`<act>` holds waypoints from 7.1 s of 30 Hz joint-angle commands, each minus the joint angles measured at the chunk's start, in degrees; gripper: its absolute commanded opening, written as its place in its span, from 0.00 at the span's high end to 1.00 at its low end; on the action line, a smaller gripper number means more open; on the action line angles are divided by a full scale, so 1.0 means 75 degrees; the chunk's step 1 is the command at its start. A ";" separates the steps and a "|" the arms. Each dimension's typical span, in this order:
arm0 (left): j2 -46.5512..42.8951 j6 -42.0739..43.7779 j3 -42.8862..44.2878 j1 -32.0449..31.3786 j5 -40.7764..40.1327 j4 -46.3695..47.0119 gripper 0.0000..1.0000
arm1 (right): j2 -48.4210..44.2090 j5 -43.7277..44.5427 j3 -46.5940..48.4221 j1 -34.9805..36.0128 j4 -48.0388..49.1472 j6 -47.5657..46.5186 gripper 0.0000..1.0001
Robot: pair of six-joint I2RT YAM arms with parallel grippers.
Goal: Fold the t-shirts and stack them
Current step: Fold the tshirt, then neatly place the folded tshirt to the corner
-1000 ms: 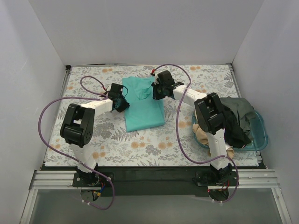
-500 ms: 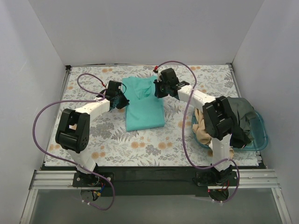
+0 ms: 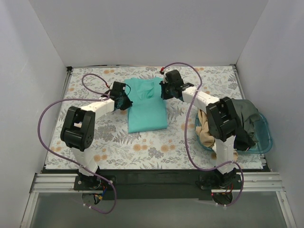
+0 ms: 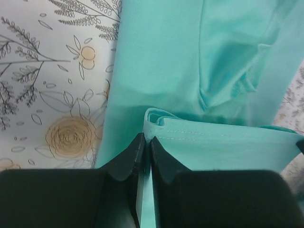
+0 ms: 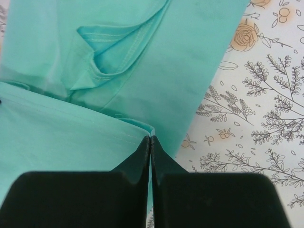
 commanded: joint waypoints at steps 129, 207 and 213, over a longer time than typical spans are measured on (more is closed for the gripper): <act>-0.1977 -0.0629 0.0489 -0.0108 -0.0930 -0.0178 1.00 | -0.2425 -0.1929 -0.1355 -0.0876 -0.0126 0.1286 0.99; -0.0079 0.0519 0.0161 -0.0459 -0.1399 -0.0623 0.07 | -0.7096 -0.1602 -0.6498 -0.0490 0.1164 0.1497 0.02; 0.0941 0.0708 0.0642 -0.0471 -0.1223 -0.0635 0.20 | -0.7671 -0.1391 -0.6698 -0.0490 0.0882 0.1474 0.02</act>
